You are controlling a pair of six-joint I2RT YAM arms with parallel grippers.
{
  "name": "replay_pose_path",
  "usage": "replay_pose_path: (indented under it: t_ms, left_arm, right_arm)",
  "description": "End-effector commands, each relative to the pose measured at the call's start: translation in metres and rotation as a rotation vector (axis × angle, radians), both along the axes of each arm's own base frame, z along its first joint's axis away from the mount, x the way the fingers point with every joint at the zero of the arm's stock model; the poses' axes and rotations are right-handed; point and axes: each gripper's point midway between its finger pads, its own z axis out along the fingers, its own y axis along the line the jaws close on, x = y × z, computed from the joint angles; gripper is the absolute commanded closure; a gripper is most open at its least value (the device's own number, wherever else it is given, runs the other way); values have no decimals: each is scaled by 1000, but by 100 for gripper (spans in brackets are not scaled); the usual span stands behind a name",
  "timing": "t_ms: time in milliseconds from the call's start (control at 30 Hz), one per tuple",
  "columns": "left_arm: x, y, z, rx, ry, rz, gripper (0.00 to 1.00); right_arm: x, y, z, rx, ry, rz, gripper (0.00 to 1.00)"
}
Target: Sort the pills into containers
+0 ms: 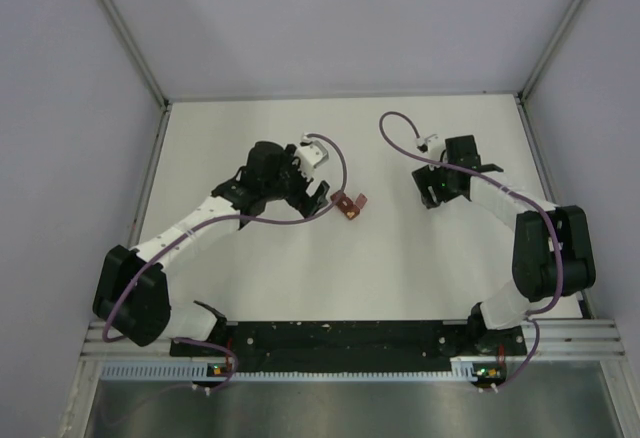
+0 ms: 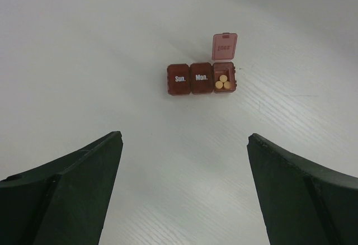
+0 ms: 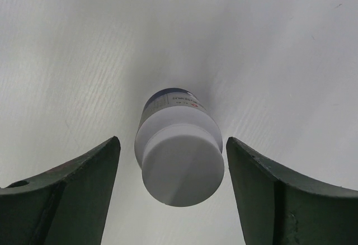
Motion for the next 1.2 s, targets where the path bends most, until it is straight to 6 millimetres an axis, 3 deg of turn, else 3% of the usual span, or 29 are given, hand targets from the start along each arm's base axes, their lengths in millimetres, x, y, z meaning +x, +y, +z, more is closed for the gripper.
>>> replay_pose_path:
  t_ms: [0,333,467,767,967,1033,1167]
  left_arm:
    - [5,4,6,-17,-30,19,1]
    - [13,11,-3,3,-16,40,1]
    - [15,14,-4,-4,-1,51,1]
    - [32,36,25,-80,-113,197,1]
    - [36,42,40,-137,-155,261,1]
    - [34,40,38,-139,-137,249,11]
    - [36,38,37,-138,-120,236,4]
  right_arm:
    - [11,1,18,30,-49,-11,22]
    - [26,14,79,93,-180,40,17]
    - [30,17,105,107,-246,62,10]
    - [34,18,170,150,-401,38,1]
    - [29,20,188,216,-446,-17,1]
    - [26,24,192,248,-458,-10,1]
    - [16,42,203,355,-465,32,1]
